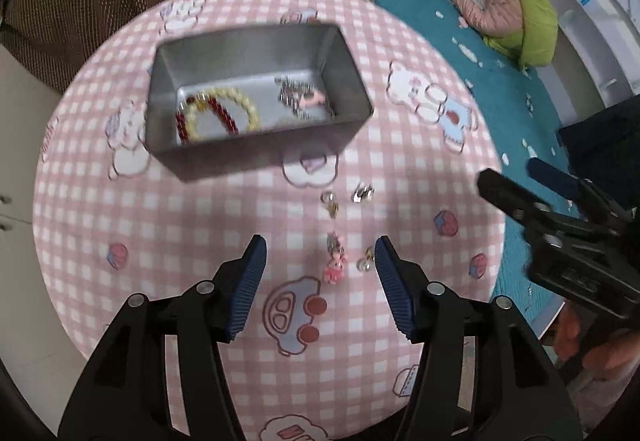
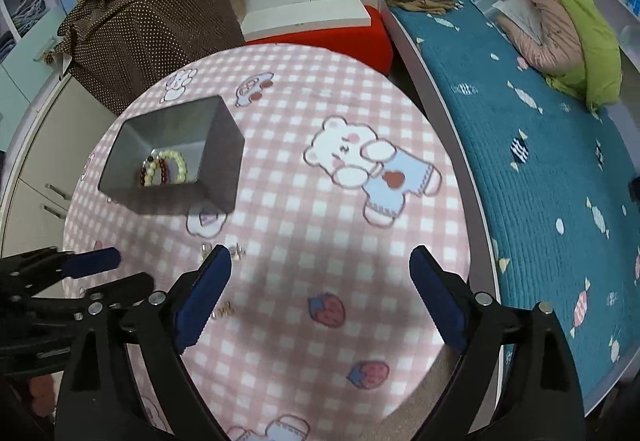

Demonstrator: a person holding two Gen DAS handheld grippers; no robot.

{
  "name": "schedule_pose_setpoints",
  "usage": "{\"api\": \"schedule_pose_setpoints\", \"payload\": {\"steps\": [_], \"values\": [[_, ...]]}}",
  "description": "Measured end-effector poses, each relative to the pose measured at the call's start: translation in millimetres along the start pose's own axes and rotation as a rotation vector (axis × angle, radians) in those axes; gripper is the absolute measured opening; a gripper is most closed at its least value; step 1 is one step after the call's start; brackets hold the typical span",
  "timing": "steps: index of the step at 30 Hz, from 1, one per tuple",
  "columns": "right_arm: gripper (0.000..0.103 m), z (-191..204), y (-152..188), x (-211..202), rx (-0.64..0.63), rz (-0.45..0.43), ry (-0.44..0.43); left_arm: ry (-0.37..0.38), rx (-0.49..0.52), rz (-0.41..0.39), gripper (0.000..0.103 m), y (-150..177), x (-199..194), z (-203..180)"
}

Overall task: Organize jewelry
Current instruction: 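Withdraw both grippers from the tray back over the remaining charms, then grasp a pink bunny charm with the left gripper while the right gripper grasps a small charm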

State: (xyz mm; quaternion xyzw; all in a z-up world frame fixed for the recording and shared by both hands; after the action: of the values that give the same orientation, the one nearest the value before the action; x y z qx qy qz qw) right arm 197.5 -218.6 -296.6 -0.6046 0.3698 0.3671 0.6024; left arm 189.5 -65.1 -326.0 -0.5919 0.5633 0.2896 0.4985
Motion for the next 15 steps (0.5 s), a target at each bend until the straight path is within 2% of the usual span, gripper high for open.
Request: {"api": "schedule_pose_setpoints", "payload": {"steps": [5,11,15], "values": [[0.087,-3.5,19.1,-3.1,-0.015,0.018,0.002,-0.012,-0.01,0.044,0.057,12.6,28.3,1.7],[0.087,-6.9,35.2,-3.0,-0.017,0.039,-0.001,-0.066,-0.006,0.076,0.053,16.6,51.0,3.9],[0.087,-4.6,41.4,-1.6,-0.026,0.053,-0.004,-0.091,0.016,0.073,0.046,14.4,58.4,1.1]]}}
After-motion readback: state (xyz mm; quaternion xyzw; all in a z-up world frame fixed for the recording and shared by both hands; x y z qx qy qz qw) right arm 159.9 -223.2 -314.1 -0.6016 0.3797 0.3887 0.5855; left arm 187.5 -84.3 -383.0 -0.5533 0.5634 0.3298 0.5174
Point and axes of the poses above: each gripper's, at about its wrist camera, not at the fingertips, and x roughly the way its jaws point, z to its left, y to its underside, the point moved 9 cm from there along x, roughly the way its jaws point, and after that the axes turned 8 degrees about y, right-handed, at the moved point
